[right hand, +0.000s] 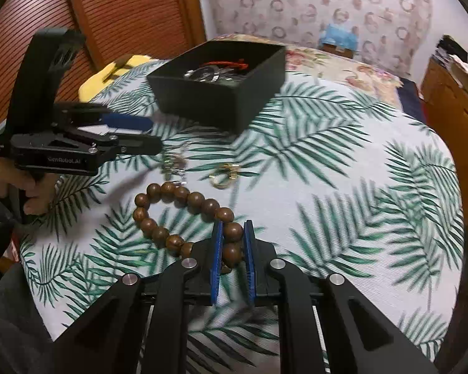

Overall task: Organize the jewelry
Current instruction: 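Move both open tools back to the remaining jewelry on the sheet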

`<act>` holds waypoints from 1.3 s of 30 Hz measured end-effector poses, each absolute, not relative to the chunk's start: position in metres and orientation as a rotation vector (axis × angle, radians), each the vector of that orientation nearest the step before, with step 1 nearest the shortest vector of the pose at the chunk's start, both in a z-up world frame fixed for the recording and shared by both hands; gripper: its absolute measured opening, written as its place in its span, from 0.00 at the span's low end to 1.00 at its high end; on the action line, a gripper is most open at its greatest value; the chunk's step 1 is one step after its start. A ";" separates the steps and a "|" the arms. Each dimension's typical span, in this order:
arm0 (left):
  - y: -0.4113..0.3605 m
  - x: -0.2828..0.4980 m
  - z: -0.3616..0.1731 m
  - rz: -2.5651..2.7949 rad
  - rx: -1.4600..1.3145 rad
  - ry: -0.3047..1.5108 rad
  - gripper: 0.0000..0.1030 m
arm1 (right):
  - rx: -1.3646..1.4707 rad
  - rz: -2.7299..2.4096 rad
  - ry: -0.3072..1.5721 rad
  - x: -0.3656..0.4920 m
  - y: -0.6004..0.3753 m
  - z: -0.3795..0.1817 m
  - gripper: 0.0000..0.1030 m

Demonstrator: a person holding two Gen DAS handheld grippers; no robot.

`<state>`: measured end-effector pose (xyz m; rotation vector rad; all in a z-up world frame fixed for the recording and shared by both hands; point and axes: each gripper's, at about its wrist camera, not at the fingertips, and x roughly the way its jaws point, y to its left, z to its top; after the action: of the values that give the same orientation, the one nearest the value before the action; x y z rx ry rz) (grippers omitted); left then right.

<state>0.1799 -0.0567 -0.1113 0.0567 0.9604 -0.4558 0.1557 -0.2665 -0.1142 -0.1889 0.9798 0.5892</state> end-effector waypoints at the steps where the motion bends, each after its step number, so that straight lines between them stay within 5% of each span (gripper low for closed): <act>1: -0.059 0.180 -0.112 -0.460 0.058 0.964 0.44 | -0.190 0.579 0.977 0.157 -0.270 -0.114 0.15; 31: -0.063 0.162 -0.109 -0.316 0.153 0.960 0.40 | -0.187 0.511 0.917 0.157 -0.293 -0.122 0.15; 39: -0.065 0.155 -0.110 -0.345 0.100 0.948 0.16 | -0.189 0.508 0.916 0.157 -0.293 -0.122 0.15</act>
<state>0.1554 -0.0653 -0.1104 0.1003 0.9484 -0.3446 0.1572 -0.2931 -0.1216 -0.1886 0.9161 0.5081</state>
